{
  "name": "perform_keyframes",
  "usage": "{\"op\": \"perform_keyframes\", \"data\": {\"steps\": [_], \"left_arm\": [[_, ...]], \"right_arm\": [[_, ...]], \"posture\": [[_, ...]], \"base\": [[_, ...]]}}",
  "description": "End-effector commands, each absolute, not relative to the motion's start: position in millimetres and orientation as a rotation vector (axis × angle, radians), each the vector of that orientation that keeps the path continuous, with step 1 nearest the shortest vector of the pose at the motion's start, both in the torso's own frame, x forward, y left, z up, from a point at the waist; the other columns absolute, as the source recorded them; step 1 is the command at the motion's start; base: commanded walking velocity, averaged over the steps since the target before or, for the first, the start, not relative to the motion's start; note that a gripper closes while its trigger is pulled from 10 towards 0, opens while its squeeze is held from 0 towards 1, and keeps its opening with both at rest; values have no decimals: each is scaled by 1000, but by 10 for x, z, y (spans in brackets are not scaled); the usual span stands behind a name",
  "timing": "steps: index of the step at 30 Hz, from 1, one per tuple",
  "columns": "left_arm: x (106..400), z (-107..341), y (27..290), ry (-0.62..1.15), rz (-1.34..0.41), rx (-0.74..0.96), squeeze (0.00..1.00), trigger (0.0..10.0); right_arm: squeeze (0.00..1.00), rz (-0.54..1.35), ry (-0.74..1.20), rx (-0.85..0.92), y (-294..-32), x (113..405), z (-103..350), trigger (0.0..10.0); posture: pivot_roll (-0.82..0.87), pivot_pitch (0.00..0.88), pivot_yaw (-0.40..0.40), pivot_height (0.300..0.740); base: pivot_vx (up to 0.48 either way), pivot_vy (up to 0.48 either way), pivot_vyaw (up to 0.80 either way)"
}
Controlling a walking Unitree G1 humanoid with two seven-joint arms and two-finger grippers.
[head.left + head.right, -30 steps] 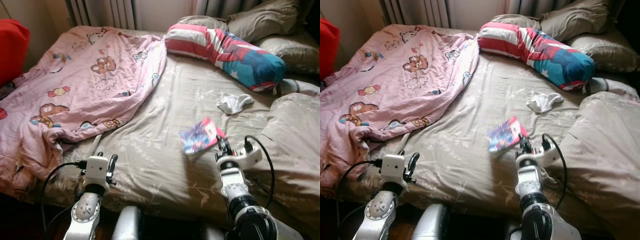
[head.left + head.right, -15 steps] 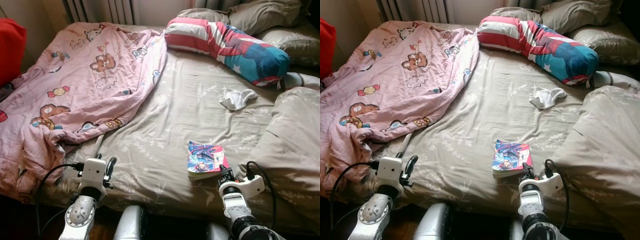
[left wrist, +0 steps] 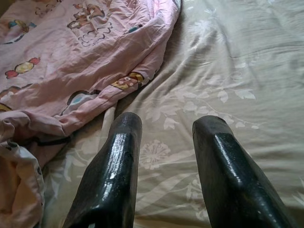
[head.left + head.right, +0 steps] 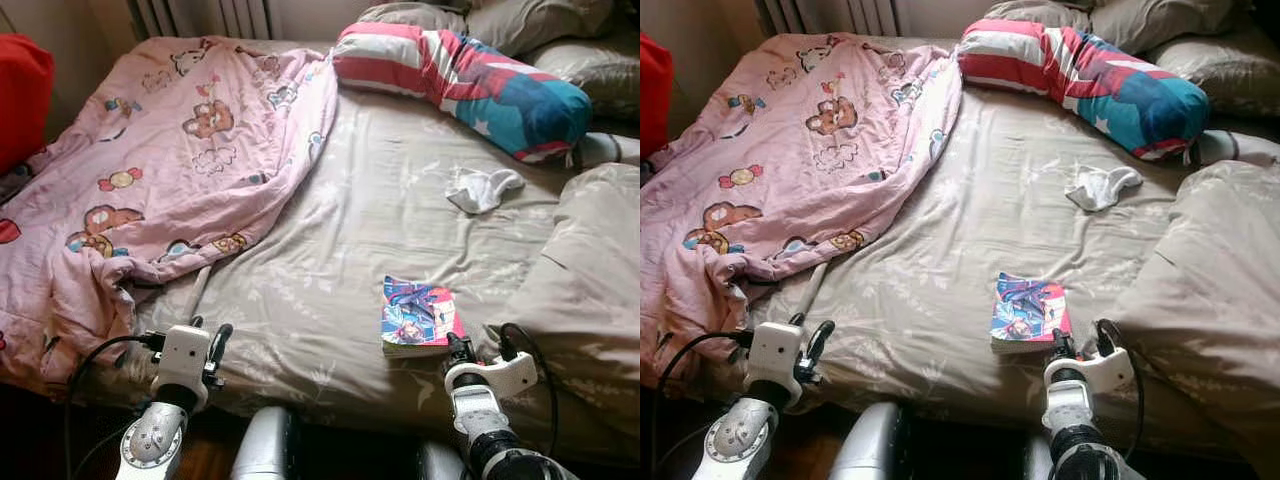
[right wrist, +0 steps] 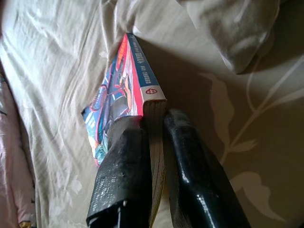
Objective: Clean up the room
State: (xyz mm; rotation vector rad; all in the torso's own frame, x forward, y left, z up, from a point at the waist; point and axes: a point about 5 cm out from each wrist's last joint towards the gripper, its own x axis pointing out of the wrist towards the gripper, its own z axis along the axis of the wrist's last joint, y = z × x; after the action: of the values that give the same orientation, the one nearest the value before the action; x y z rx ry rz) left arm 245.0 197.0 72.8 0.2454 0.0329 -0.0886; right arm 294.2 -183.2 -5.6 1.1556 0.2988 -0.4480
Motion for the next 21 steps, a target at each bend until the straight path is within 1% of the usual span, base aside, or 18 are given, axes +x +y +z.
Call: {"op": "perform_keyframes", "data": {"steps": [1,5,11,12,13,14,21], "left_arm": [[2412,698,1995,62,-97,249,0,10000],[2414,700,1993,65,-101,249,0,10000],[2423,708,1978,70,-110,248,0,10000],[2432,714,1977,68,-111,248,0,10000],[2437,717,1978,68,-112,248,0,10000],[2441,719,1978,67,-112,248,0,10000],[2469,724,1954,62,-119,242,0,10000]], "right_arm": [[1000,-492,326,1150,-1858,2911,-91,10000],[1000,-497,325,1150,-1868,2905,-95,10000],[1000,-513,342,1102,-1905,2862,-128,10000],[682,-532,340,1091,-1935,2843,-138,10000],[682,-536,338,1088,-1946,2839,-139,10000],[0,-537,341,1072,-1957,2833,-141,10000],[0,-599,332,1022,-2112,2761,-168,10000]], "posture": [[209,222,67,642],[207,222,69,642],[207,217,72,642],[205,215,72,642],[204,215,73,642],[201,214,73,642],[186,208,72,642]], "base": [[0,0,0],[0,0,0],[0,0,0],[0,0,0],[0,0,0],[0,0,0],[0,0,0]]}}
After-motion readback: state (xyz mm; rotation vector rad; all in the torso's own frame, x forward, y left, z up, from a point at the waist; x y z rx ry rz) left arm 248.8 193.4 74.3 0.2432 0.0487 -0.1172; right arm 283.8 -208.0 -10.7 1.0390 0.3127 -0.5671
